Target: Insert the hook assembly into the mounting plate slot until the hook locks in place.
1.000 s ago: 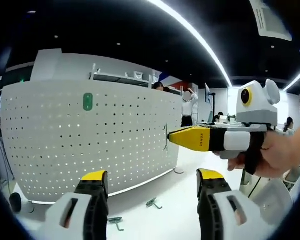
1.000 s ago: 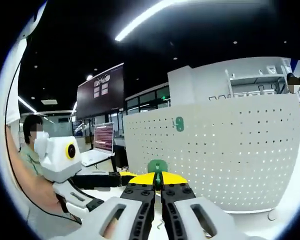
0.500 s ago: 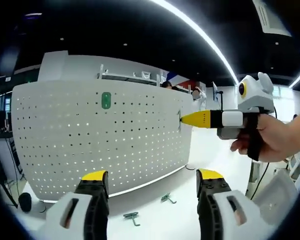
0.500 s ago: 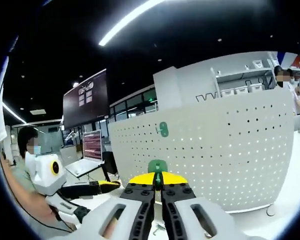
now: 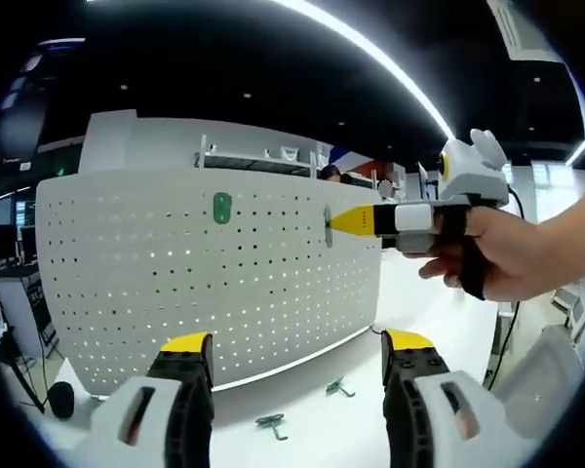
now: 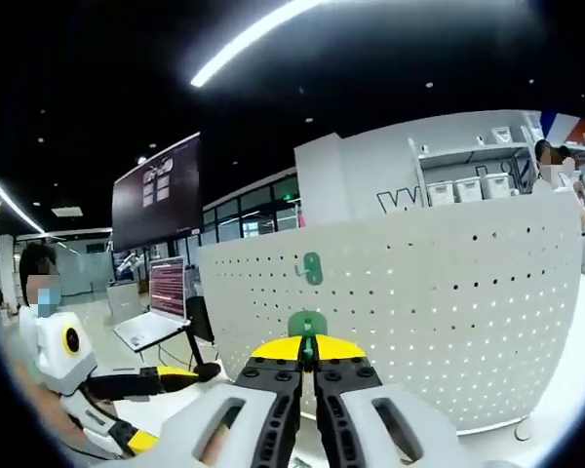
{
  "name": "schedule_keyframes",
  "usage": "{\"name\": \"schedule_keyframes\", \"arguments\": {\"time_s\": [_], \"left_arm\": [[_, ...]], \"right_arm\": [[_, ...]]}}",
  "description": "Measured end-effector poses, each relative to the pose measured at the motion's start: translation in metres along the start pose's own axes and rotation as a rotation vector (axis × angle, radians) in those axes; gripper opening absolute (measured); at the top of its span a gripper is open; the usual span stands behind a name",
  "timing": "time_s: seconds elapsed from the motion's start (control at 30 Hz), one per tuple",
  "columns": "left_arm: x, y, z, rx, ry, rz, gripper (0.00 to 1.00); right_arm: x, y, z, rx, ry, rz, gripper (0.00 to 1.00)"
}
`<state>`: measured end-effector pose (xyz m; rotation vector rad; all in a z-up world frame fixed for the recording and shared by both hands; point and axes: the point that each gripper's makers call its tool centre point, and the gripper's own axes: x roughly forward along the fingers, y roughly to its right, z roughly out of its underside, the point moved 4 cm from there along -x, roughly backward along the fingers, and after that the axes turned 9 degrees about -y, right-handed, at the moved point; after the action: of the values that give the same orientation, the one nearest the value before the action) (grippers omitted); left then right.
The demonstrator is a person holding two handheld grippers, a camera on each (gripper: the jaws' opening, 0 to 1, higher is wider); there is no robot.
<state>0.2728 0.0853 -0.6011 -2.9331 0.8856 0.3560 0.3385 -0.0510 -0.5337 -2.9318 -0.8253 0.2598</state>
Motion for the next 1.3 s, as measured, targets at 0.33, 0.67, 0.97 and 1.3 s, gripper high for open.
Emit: {"name": "schedule_keyframes", "arguments": {"time_s": [0.33,0.67,0.97,1.3], "left_arm": [[-0.009,-0.007,0.007,-0.022,-0.004,-0.024,0.73],[-0.018,-0.015,0.01,-0.037,0.007,-0.052,0.73],[-0.022,-0.022,0.012,-0.066,0.008,-0.069,0.74],[-0.022,-0.022,0.008,-0.066,0.018,-0.066,0.74]], "right_arm": [[0.014,0.013,-0.011,-0.003,0.011,0.056,0.01],[0.035,0.018,-0.021,-0.012,0.025,0.098,0.01],[0.049,0.021,-0.027,-0.015,0.027,0.123,0.01],[0.062,0.025,-0.037,-0.026,0.072,0.157,0.01]]}}
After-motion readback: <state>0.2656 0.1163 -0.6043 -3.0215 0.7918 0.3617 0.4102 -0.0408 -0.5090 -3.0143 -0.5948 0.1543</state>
